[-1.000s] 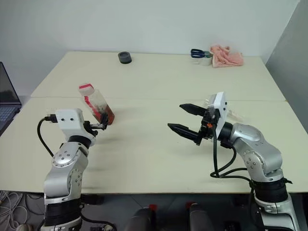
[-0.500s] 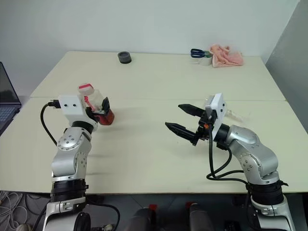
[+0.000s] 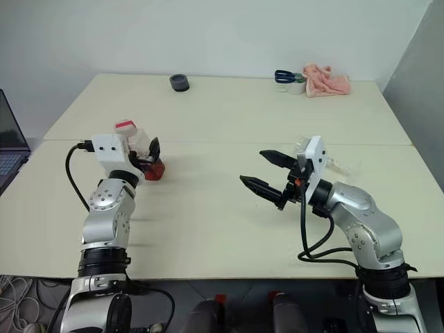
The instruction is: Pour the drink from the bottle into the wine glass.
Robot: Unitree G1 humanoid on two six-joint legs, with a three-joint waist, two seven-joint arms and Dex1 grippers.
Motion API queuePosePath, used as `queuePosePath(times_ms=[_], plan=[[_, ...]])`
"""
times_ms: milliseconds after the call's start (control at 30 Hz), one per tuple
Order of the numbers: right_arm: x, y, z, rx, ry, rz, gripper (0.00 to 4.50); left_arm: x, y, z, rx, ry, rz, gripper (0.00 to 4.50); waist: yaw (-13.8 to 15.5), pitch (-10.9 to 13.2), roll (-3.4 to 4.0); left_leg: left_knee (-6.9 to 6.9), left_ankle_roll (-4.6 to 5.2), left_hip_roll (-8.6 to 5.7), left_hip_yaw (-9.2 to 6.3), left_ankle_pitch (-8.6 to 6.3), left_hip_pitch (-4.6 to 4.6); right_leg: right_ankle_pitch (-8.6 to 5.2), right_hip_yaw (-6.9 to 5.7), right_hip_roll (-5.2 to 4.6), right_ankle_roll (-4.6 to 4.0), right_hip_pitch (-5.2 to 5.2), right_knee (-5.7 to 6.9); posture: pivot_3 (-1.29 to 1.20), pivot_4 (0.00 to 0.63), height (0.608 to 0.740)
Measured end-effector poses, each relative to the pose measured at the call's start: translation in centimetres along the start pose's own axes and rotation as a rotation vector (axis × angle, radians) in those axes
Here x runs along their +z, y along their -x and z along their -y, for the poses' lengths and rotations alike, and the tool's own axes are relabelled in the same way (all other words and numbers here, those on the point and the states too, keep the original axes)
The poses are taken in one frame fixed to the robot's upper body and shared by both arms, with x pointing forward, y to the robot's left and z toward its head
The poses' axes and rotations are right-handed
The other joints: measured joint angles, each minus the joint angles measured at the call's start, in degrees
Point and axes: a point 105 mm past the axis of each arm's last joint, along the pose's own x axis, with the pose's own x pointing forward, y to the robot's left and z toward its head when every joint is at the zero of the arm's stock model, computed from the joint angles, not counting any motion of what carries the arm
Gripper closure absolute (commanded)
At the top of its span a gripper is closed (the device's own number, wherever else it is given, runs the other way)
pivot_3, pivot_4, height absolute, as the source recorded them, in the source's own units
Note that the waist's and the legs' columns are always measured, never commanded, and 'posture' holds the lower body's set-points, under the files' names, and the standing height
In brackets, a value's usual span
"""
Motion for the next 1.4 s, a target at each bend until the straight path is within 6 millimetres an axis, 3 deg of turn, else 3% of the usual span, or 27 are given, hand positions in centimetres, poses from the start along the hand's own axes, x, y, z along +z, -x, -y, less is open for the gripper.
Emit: queuePosePath(times_ms=[100,167,467,533,667,800,933,1133,1400], plan=[[0.0,0.1,0.1,-0.014,0.001,0.001,0.0,0.0,0.0,0.0,0.0,0.001,0.003,2.33,0.0,0.0,0.0,0.0,0.0,0.0,0.0,0.0,0.0,0.0,0.0,0.0,0.0,0.0,0.0,0.0,0.15,0.74],[0.1,0.1,0.1,-0.014,0.005,0.003,0.0,0.0,0.0,0.0,0.0,0.002,0.003,2.69,-0.01,0.0,0.0,0.0,0.0,0.0,0.0,0.0,0.0,0.0,0.0,0.0,0.0,0.0,0.0,0.0,0.15,0.74],[1.0,-0.4,0.3,-0.029,0.028,0.028,0.0,0.2,-0.3,0.5,-0.032,-0.011,-0.013,2.7,-0.01,0.0,0.0,0.0,0.0,-0.01,-0.01,0.0,-0.01,0.0,-0.01,0.01,0.0,-0.02,0.02,0.0,0.15,0.74],[2.0,-1.2,0.6,-0.036,0.052,0.054,0.0,0.6,-0.7,1.9,-0.101,-0.022,-0.022,2.7,-0.02,0.0,0.0,0.01,-0.01,-0.02,-0.02,0.0,-0.03,0.01,-0.02,0.01,0.02,-0.03,0.02,0.0,0.15,0.74],[2.8,-3.4,1.8,-0.077,0.146,0.014,0.0,3.2,-1.2,8.0,-0.368,-0.033,0.031,2.7,0.1,0.01,-0.02,0.02,-0.17,-0.06,-0.01,0.1,-0.2,0.03,-0.02,-0.03,0.02,-0.17,-0.02,0.0,0.15,0.74],[2.0,-4.6,3.1,-0.134,0.116,-0.004,0.0,4.8,0.1,12.4,-0.587,-0.034,0.081,2.7,-0.25,0.01,-0.01,-0.07,-0.25,-0.04,0.16,0.13,-0.21,0.02,0.13,-0.06,0.01,-0.28,-0.04,0.0,0.15,0.74],[1.7,-5.9,3.5,-0.181,0.1,0.005,0.0,5.2,2.0,15.3,-0.745,0.023,0.089,2.7,-0.64,0.01,-0.01,-0.07,-0.23,0.01,0.15,0.12,-0.22,0.03,0.14,-0.03,0.01,-0.33,0.01,0.0,0.15,0.74],[1.6,-6.8,3.3,-0.213,0.098,0.031,0.0,5.9,3.6,16.3,-0.823,0.081,0.083,2.7,-0.56,0.01,-0.01,0.0,-0.07,0.01,0.11,0.05,-0.15,0.04,0.12,0.01,0.03,-0.28,0.1,0.0,0.15,0.74],[1.6,-7.3,3.1,-0.234,0.048,0.054,0.0,6.0,3.5,16.1,-0.813,0.084,0.081,2.7,-0.5,0.01,0.0,-0.01,-0.08,0.0,0.08,0.06,-0.17,0.04,0.11,0.01,0.02,-0.28,0.08,0.0,0.15,0.74]])
